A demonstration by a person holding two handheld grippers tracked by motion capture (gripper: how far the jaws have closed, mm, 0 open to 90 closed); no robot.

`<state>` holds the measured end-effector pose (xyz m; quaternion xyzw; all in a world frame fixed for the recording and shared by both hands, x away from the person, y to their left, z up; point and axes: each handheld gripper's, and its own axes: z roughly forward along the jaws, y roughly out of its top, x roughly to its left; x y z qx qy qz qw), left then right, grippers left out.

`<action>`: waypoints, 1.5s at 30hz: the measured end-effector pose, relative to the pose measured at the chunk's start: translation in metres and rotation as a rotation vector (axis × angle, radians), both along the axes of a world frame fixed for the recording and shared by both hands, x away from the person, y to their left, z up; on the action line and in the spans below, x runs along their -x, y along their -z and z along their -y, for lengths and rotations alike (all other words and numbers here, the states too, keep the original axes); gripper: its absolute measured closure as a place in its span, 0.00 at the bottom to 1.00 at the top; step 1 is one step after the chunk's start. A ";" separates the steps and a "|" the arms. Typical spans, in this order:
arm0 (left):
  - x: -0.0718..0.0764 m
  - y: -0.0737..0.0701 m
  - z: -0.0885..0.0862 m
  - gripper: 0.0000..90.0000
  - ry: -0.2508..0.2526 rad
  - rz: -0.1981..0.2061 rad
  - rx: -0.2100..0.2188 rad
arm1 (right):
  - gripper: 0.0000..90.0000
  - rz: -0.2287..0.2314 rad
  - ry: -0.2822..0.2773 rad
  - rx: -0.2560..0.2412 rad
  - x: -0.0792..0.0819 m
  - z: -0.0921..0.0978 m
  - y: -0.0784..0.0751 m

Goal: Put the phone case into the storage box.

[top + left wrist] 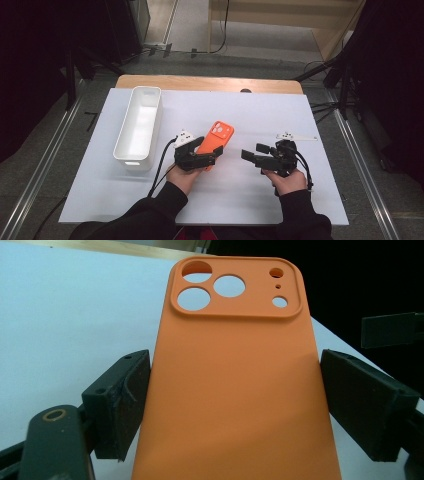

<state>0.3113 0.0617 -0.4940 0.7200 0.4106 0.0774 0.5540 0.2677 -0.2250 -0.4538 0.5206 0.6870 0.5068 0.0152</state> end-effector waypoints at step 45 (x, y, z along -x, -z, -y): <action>0.000 0.002 0.004 0.18 0.003 0.026 -0.008 | 0.34 -0.117 0.022 -0.058 -0.042 -0.013 -0.018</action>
